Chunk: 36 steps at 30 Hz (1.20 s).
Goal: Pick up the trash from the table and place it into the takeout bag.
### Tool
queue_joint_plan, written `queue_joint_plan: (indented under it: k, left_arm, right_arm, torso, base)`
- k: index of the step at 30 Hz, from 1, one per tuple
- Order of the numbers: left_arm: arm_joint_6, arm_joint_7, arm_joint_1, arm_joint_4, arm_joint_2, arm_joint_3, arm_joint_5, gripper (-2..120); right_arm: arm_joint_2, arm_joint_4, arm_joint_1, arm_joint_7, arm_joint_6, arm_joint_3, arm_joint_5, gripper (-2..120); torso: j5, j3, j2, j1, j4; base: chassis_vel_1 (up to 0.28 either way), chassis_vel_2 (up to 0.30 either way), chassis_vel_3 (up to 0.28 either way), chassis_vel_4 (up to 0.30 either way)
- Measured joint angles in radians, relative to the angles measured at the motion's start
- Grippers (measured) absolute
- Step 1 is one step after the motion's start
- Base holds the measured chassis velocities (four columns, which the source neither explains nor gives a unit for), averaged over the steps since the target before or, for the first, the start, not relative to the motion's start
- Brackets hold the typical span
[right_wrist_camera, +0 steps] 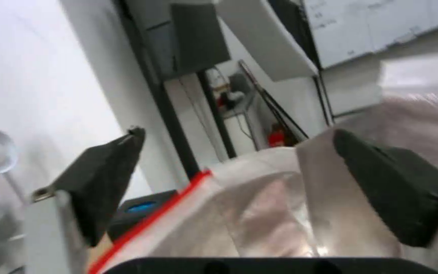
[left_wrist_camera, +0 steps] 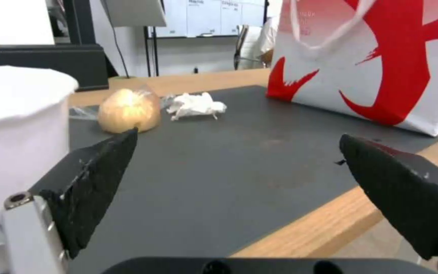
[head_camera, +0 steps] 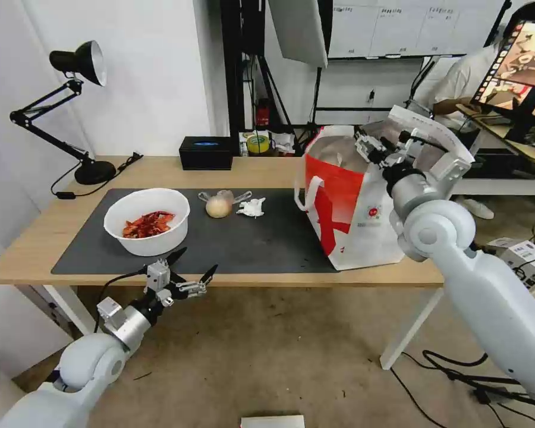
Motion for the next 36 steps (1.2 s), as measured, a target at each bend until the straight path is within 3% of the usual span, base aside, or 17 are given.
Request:
queue_joint_plan:
  k: [5, 7, 13, 16, 20, 24, 29, 36]
  left_arm:
    - [-0.001, 0.0, 0.007, -0.001, 0.0, -0.019, -0.002, 100]
    - [-0.008, 0.001, 0.02, -0.001, 0.011, -0.061, -0.004, 100]
    - [-0.023, 0.0, 0.044, -0.003, 0.031, -0.11, -0.012, 100]
    - [-0.045, 0.002, 0.08, 0.004, 0.032, -0.144, -0.006, 100]
    - [-0.072, 0.01, 0.148, 0.003, 0.006, -0.202, 0.007, 100]
    - [-0.096, 0.016, 0.194, -0.003, -0.023, -0.239, 0.019, 100]
    - [-0.141, 0.027, 0.254, -0.004, -0.062, -0.291, 0.032, 100]
    - [-0.172, 0.028, 0.313, 0.01, -0.1, -0.364, 0.046, 100]
  right_arm:
    - [-0.022, 0.017, 0.017, -0.073, -0.008, -0.014, -0.031, 100]
    - [-0.066, 0.05, 0.007, -0.229, 0.014, -0.035, -0.135, 100]
    - [-0.133, 0.146, -0.099, -0.349, 0.036, -0.016, -0.199, 100]
    - [-0.157, 0.193, -0.199, -0.383, 0.064, 0.009, -0.236, 100]
    - [-0.162, 0.241, -0.309, -0.406, 0.11, 0.028, -0.276, 100]
    - [-0.154, 0.265, -0.414, -0.411, 0.163, 0.053, -0.336, 100]
    - [-0.141, 0.239, -0.562, -0.439, 0.274, 0.084, -0.431, 100]
    - [-0.099, 0.2, -0.739, -0.411, 0.361, 0.12, -0.536, 100]
  torso:
    - [-0.0002, 0.0, 0.0, 0.0, 0.0001]
    - [-0.0002, 0.0, 0.0, 0.0, 0.0002]
    - [-0.0003, 0.0, 0.0, 0.0, 0.0005]
    - [0.0, 0.0, 0.0, 0.0, -0.0007]
    - [-0.0001, 0.0, 0.0, 0.0, 0.0004]
    - [-0.0002, 0.0, 0.0, 0.0, 0.0001]
    - [0.0, 0.0, 0.0, 0.0, 0.0]
    - [0.0, 0.0, 0.0, 0.0, 0.0001]
  base:
    - [0.0, 0.0, 0.0, 0.0]
    - [0.0, 0.0, 0.0, 0.0]
    - [0.0, 0.0, 0.0, 0.0]
    - [0.0, 0.0, 0.0, 0.0]
    - [0.0, 0.0, 0.0, 0.0]
    - [0.0, 0.0, 0.0, 0.0]
    - [0.0, 0.0, 0.0, 0.0]
    - [0.0, 0.0, 0.0, 0.0]
